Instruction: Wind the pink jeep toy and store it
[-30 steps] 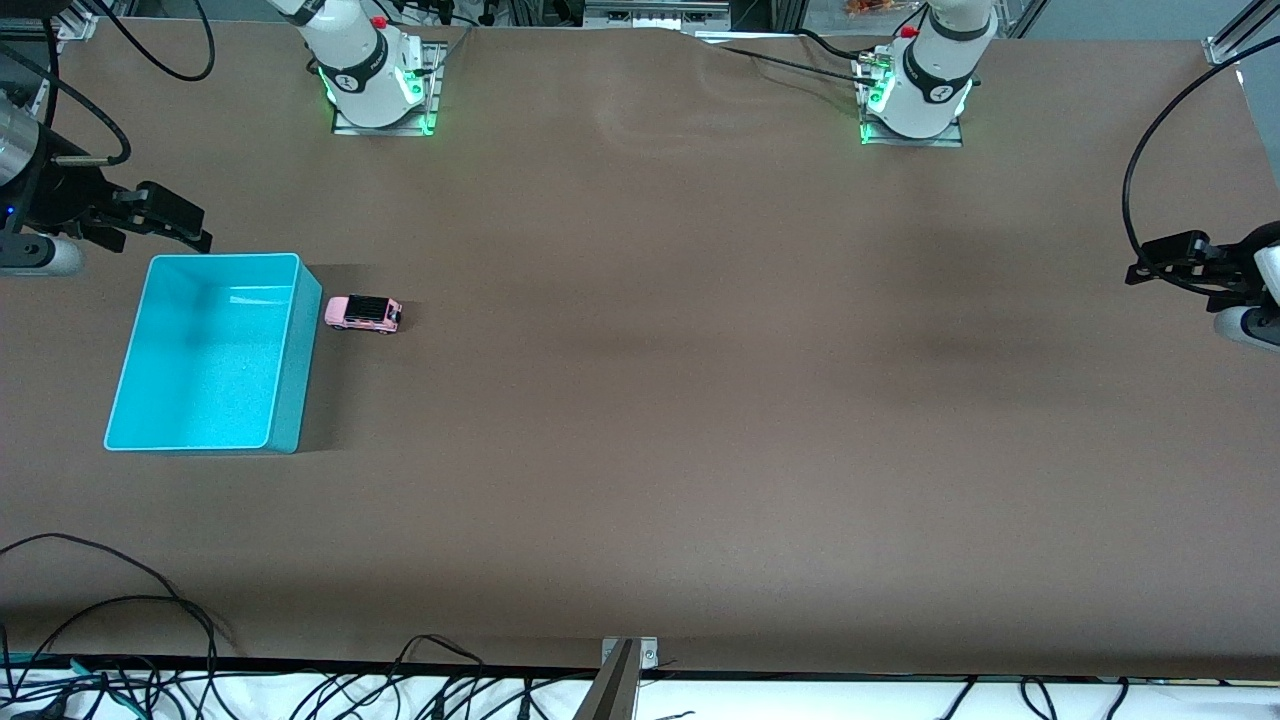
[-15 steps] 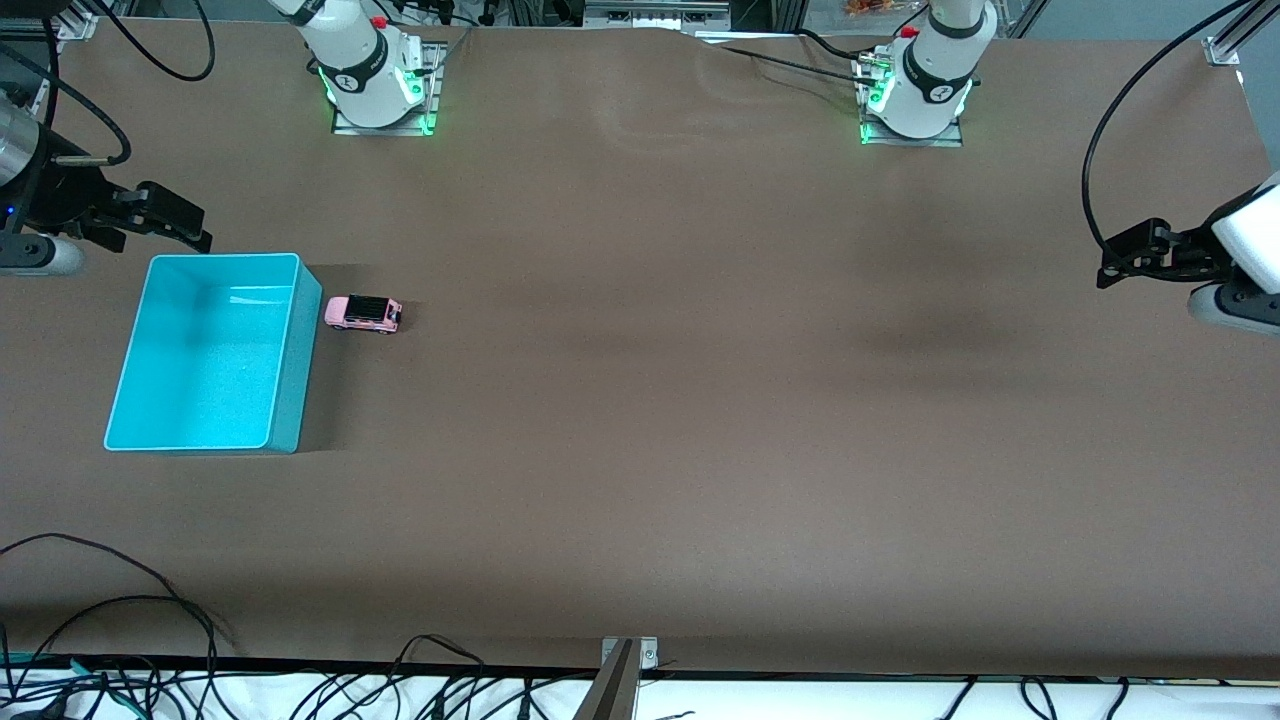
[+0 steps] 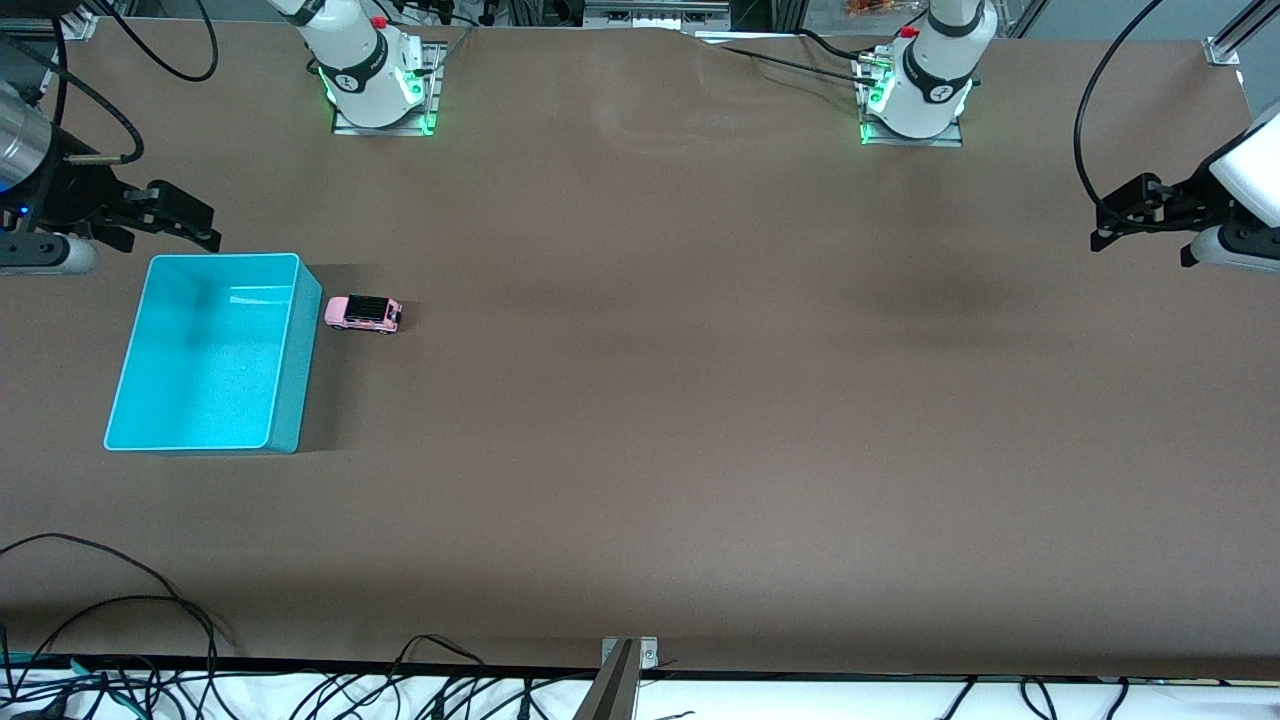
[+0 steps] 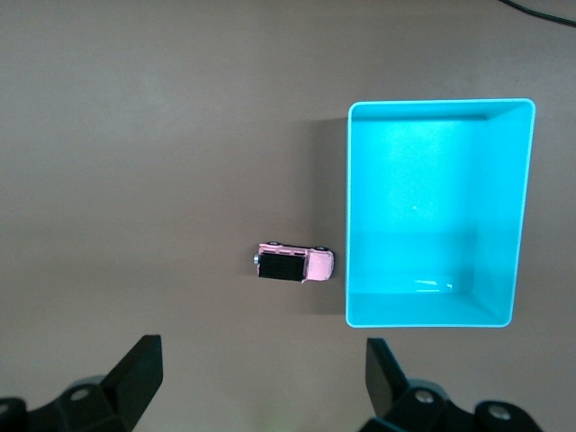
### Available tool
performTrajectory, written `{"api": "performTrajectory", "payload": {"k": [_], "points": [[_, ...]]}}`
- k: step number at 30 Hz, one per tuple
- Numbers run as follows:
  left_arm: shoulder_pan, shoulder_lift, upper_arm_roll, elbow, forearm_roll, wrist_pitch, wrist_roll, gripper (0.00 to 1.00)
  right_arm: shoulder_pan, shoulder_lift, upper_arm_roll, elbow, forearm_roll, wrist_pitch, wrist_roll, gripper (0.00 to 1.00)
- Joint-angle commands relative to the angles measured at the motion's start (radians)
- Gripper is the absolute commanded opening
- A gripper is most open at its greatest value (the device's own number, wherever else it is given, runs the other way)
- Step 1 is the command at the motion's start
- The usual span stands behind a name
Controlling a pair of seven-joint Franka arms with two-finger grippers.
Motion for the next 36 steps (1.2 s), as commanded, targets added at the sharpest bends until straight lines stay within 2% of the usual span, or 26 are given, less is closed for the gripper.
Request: {"api": "performTrajectory", "payload": {"k": [1,5,14,22,27,36], "points": [[-0.02,-0.012,0.015,-0.011,0.009,-0.029,-0.028,1.0,0.006,0.018,0.0,0.019,-0.022,0.007,0.011,1.0],[-0.022,-0.006,0.013,0.021,0.033,-0.057,-0.027,1.0,0.006,0.021,0.0,0.019,-0.019,0.018,0.013,1.0],[-0.019,-0.01,0.015,0.024,0.022,-0.058,-0.027,1.0,0.005,0.024,0.0,0.011,-0.015,0.013,0.014,1.0],[-0.02,0.019,0.015,0.053,0.019,-0.055,-0.019,1.0,-0.01,0.03,-0.032,0.005,-0.016,0.004,0.013,1.0],[-0.007,0.028,0.02,0.076,0.02,-0.052,-0.015,1.0,-0.015,0.004,-0.037,-0.084,-0.015,0.024,0.013,1.0],[-0.008,0.04,0.02,0.096,0.002,-0.046,-0.014,1.0,-0.017,-0.071,-0.044,-0.295,-0.015,0.174,0.016,1.0]]}}
